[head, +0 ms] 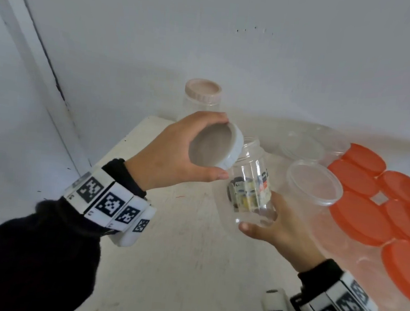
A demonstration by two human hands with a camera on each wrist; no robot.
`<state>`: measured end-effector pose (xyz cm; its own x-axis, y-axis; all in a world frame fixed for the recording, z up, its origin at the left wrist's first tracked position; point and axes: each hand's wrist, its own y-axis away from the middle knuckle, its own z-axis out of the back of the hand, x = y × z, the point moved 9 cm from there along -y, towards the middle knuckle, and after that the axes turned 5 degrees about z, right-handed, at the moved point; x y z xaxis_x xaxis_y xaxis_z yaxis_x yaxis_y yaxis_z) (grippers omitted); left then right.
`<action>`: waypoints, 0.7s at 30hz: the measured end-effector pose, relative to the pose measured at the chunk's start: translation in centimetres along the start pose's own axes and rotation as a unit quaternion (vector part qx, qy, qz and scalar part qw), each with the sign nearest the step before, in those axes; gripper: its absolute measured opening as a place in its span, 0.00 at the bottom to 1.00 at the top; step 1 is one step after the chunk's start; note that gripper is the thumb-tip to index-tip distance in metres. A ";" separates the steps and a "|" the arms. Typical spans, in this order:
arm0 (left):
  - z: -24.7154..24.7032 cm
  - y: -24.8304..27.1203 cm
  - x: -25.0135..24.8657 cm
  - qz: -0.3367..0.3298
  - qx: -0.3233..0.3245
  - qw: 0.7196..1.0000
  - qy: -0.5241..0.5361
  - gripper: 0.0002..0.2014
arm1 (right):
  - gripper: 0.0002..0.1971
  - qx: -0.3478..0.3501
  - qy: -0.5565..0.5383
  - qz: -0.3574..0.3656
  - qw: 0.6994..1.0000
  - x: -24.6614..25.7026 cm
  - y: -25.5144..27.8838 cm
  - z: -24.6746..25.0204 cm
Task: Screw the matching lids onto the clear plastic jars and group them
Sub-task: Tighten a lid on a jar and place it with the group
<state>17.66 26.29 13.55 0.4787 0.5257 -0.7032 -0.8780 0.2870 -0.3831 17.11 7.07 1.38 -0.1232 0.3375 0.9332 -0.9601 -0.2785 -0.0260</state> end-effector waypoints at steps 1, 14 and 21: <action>-0.3 -0.2 0.0 -0.003 0.005 1.000 -0.001 0.39 | 0.42 -0.004 -0.001 -0.007 1.000 -0.2 -0.1 0.0; -1.3 -1.3 0.6 -0.012 0.029 1.000 -0.001 0.35 | 0.43 0.061 0.027 -0.014 0.998 -0.1 -2.6 -3.2; -1.6 -1.2 1.1 -0.009 0.049 0.998 -0.026 0.34 | 0.47 0.062 0.007 0.000 0.998 -0.4 -3.9 -4.0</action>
<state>19.28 25.28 12.27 0.4961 0.5594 -0.6640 -0.8661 0.3725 -0.3332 19.86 11.58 -0.37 -0.1273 0.3507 0.9278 -0.9217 -0.3874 0.0200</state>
